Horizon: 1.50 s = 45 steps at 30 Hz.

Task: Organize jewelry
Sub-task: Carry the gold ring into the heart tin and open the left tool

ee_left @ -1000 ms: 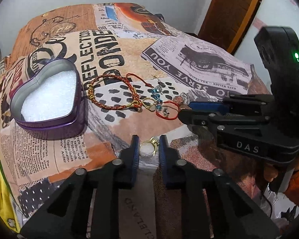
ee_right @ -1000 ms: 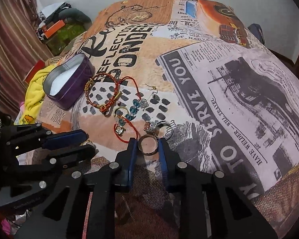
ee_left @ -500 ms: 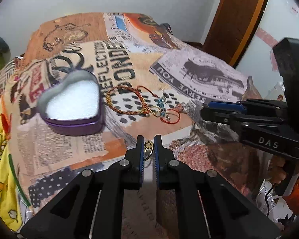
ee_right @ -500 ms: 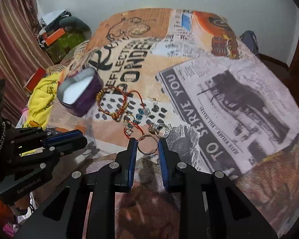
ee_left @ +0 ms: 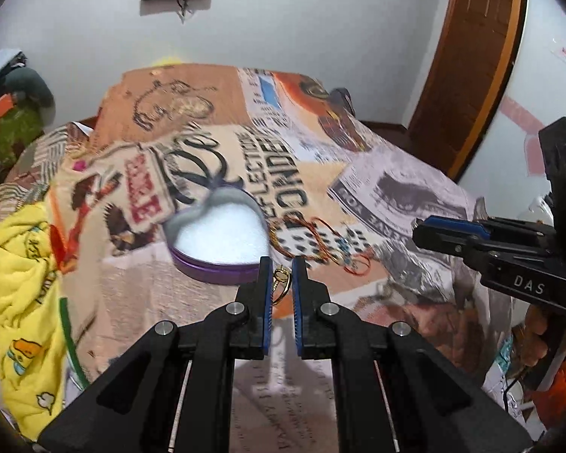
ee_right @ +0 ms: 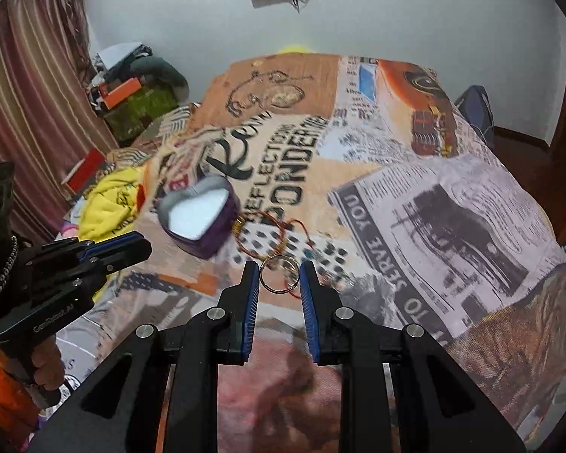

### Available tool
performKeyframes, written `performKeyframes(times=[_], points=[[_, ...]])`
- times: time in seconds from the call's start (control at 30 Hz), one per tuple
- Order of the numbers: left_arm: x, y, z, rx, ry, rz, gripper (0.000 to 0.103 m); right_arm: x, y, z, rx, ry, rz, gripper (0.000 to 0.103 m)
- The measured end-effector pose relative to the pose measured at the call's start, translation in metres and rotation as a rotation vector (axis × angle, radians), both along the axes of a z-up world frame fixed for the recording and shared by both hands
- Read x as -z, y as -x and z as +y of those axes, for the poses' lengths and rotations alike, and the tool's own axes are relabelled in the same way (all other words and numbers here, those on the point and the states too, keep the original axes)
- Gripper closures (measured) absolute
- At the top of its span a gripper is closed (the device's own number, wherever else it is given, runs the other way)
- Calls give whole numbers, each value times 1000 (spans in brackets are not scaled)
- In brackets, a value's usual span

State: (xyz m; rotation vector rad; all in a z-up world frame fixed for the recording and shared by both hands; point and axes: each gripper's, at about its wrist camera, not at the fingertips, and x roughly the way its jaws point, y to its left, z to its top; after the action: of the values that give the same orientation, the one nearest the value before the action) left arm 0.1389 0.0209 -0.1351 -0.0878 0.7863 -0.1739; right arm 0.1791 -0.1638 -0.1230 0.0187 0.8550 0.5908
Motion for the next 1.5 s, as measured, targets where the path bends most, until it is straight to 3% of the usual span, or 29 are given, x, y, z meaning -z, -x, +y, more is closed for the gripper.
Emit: performKeyframes(times=[0.5,0.83,1.13,1.33,1.5], points=[[-13,-26,47,-60,-24,-87,95,-19,-21,50,-58,-33,-55,83],[30,-65,53,-13,8,23,95,2,-49,81,-126,10,-12,83],[40,-84,66,-26,38,58,95,11,-58,95,-174,27,8,83],[32,-79,78,-55,17,28,75,19,-63,108,-204,39,26,83],[27,-72,87,-83,-14,15,72,23,-61,121,-242,54,30,83]])
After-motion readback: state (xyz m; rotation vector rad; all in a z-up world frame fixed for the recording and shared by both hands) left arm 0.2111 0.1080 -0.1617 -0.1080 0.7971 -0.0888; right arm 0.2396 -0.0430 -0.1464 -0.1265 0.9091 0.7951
